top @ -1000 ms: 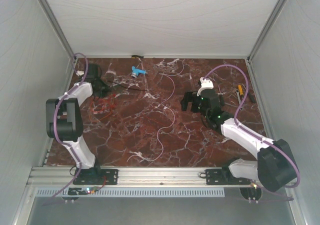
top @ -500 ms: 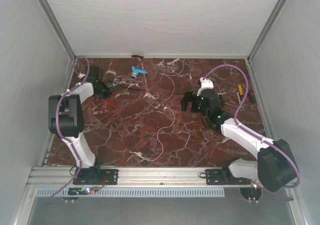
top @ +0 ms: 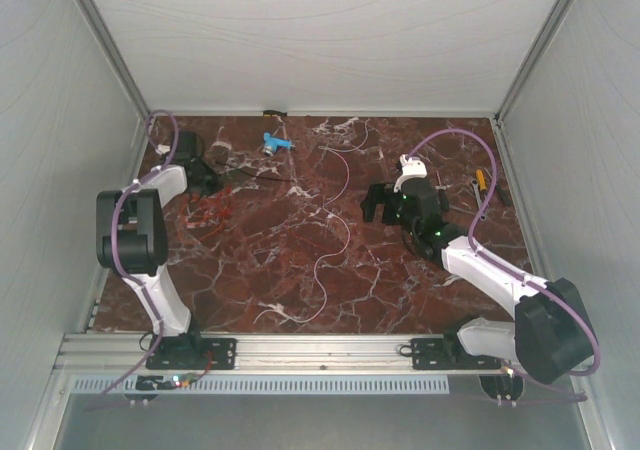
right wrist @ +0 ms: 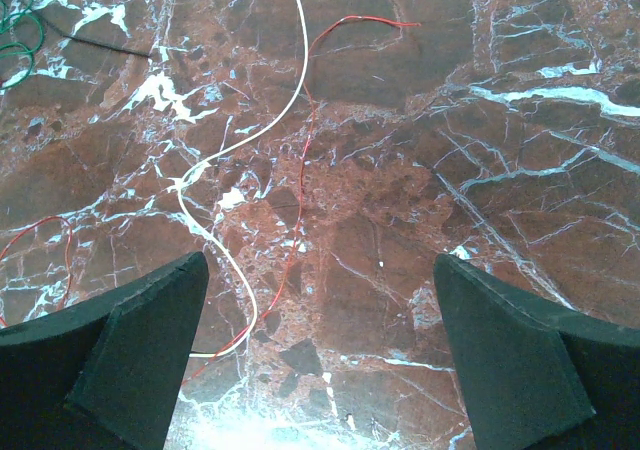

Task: Zip-tie the wires
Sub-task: Untie the cable at the center of the board.

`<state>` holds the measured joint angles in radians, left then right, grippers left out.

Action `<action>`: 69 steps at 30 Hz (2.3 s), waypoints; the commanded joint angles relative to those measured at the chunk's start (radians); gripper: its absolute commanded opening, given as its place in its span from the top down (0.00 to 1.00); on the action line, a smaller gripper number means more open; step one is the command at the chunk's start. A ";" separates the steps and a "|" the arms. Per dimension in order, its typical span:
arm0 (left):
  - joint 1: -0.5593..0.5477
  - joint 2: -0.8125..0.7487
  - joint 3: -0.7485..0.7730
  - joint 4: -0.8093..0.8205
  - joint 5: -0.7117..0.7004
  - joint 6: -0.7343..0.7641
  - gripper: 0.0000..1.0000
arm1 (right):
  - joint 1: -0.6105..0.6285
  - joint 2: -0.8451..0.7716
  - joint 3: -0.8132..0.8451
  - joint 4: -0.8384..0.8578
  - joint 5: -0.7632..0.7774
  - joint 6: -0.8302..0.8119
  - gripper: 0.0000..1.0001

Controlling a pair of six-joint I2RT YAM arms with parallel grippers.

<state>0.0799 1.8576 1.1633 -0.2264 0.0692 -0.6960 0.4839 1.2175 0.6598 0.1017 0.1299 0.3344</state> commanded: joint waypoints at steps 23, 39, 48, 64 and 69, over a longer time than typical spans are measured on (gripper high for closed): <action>-0.059 -0.511 0.259 -0.074 -0.297 0.234 1.00 | 0.042 -0.110 0.185 -0.005 -0.305 -0.102 0.06; -0.115 -0.693 0.387 0.150 -0.049 0.439 1.00 | 0.363 0.241 0.435 0.452 -0.391 -0.238 0.06; -0.114 -0.733 0.329 0.158 -0.012 0.470 1.00 | 0.444 0.608 0.779 0.589 -0.306 -0.246 0.07; -0.115 -0.714 0.413 0.127 -0.085 0.485 1.00 | 0.497 1.012 1.251 0.475 -0.243 -0.265 0.13; -0.114 -0.695 0.505 0.092 -0.073 0.462 1.00 | 0.504 1.161 1.380 0.449 -0.219 -0.223 0.19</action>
<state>-0.0338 1.1561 1.5658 -0.1478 0.0002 -0.2245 0.9745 2.2784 1.9469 0.5686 -0.1246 0.0856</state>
